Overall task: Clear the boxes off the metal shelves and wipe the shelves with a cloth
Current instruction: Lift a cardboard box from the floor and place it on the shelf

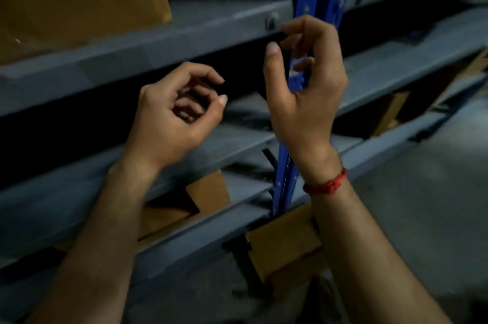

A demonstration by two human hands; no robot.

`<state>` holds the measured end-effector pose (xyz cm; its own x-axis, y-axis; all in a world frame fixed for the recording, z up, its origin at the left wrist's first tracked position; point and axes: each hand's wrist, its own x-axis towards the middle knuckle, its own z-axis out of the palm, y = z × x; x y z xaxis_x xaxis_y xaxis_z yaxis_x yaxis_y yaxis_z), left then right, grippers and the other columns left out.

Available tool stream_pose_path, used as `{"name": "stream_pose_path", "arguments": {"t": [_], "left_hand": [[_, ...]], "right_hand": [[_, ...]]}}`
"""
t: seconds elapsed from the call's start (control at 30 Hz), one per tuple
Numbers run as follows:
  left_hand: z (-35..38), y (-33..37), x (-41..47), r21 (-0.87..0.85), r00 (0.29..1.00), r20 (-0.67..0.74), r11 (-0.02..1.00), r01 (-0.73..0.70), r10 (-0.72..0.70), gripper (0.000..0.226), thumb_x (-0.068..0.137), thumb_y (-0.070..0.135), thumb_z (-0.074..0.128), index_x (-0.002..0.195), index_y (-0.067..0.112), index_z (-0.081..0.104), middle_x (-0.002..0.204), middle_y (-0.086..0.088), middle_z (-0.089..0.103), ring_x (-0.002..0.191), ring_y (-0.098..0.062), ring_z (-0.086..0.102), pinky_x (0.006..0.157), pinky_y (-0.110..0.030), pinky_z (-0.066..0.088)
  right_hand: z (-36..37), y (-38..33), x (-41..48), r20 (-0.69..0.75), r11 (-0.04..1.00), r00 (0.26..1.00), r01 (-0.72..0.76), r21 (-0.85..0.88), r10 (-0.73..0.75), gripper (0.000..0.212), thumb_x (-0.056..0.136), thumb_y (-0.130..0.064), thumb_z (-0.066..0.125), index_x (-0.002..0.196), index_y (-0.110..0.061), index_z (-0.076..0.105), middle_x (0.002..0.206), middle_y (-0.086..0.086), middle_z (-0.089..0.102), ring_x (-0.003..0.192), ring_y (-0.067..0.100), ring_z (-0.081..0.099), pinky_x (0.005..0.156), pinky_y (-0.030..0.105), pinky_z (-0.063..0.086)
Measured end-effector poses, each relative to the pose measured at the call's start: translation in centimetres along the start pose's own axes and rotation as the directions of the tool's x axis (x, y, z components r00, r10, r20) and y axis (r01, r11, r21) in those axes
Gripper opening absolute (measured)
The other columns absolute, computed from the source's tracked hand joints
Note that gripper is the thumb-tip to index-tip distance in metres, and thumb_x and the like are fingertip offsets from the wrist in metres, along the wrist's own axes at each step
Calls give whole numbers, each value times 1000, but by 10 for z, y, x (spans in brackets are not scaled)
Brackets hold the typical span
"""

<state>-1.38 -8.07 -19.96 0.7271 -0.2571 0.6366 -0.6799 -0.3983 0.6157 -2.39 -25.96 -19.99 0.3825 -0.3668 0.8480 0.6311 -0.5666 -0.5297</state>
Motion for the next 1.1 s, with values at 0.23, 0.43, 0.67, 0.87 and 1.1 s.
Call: {"name": "stream_pose_path", "arguments": {"t": [0.23, 0.43, 0.67, 0.87, 1.1], "left_hand": [[34, -40, -54, -74, 961, 275, 996, 39, -18, 18, 92, 28, 68, 107, 20, 66, 91, 4, 67, 70, -18, 69, 59, -43, 58], [104, -83, -104, -47, 858, 479, 971, 236, -185, 14, 87, 23, 74, 100, 25, 69, 85, 6, 70, 70, -12, 69, 65, -30, 60], [179, -184, -167, 145, 593, 696, 887, 438, -406, 18, 86, 24, 76, 102, 27, 69, 89, 2, 73, 78, -16, 72, 76, -44, 62], [254, -285, -234, 331, 388, 754, 817, 472, -530, 37, 86, 29, 77, 119, 20, 64, 114, 0, 67, 109, -16, 64, 98, -38, 54], [343, -393, -338, 610, 58, 692, 626, 486, -720, 53, 90, 31, 74, 137, 19, 53, 121, 0, 61, 115, -22, 61, 102, -43, 50]], "right_hand": [[-38, 11, -102, -32, 923, 947, -320, -214, 321, 21, 94, -16, 63, 110, -2, 61, 100, 9, 61, 91, 23, 61, 76, 42, 51], [-72, 45, -188, -53, 754, 813, -560, -342, 580, 33, 91, -22, 66, 120, -10, 55, 107, 3, 58, 96, 16, 57, 78, 42, 53], [-94, 117, -311, -98, 384, 489, -779, -496, 867, 56, 88, -30, 71, 134, -14, 45, 122, 5, 47, 111, 16, 49, 99, 40, 48], [-100, 186, -426, -158, 68, 170, -860, -506, 973, 63, 90, -31, 71, 140, -17, 35, 140, 8, 37, 125, 21, 45, 103, 29, 41], [-100, 261, -575, -229, -223, -123, -844, -489, 966, 71, 90, -26, 70, 145, -15, 26, 146, 11, 26, 133, 31, 38, 111, 39, 38]]}}
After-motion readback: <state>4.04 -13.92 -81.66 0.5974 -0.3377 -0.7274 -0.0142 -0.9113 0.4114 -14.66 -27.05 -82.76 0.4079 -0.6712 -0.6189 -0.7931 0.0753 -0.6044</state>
